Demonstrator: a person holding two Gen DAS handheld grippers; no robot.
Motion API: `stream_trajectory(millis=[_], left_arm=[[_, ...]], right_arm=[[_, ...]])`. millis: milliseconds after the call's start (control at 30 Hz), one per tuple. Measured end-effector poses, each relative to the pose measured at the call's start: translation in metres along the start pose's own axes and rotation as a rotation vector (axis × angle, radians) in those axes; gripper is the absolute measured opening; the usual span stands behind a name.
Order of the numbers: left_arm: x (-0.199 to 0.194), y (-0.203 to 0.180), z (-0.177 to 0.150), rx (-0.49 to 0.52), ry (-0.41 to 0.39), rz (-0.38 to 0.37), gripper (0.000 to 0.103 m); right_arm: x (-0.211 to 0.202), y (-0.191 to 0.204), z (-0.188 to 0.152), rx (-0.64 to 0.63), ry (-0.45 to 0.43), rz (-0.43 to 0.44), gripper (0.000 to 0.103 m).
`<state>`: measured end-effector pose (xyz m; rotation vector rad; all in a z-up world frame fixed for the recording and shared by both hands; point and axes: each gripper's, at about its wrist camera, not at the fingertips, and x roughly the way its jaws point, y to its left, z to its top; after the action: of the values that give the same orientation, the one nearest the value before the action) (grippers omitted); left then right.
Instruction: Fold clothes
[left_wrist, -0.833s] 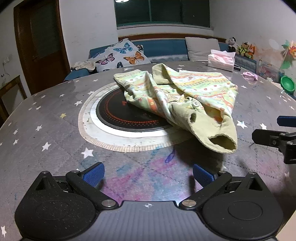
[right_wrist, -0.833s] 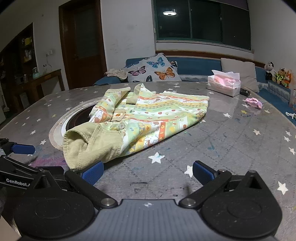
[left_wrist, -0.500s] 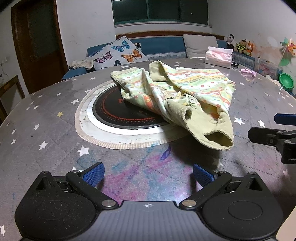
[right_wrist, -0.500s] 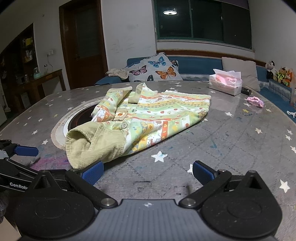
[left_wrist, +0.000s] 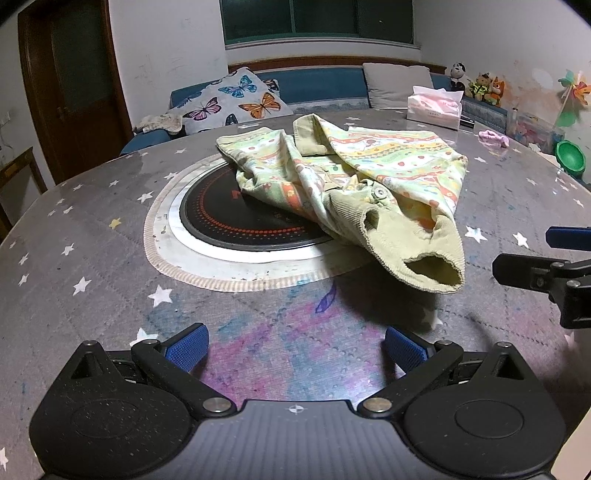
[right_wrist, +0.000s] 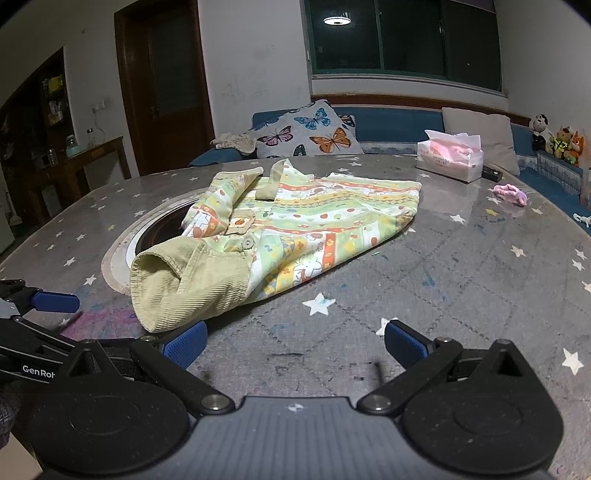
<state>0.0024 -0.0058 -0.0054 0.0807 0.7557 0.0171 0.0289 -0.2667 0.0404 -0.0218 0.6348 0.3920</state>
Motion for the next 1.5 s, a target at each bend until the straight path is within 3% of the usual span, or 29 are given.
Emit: stream_trajectory(millis=[1500], left_arm=[[0.014, 0.004, 0.018, 0.017, 0.010, -0.005, 0.103]], right_arm=[[0.021, -0.001, 0.012, 0.008, 0.033, 0.015, 0.103]])
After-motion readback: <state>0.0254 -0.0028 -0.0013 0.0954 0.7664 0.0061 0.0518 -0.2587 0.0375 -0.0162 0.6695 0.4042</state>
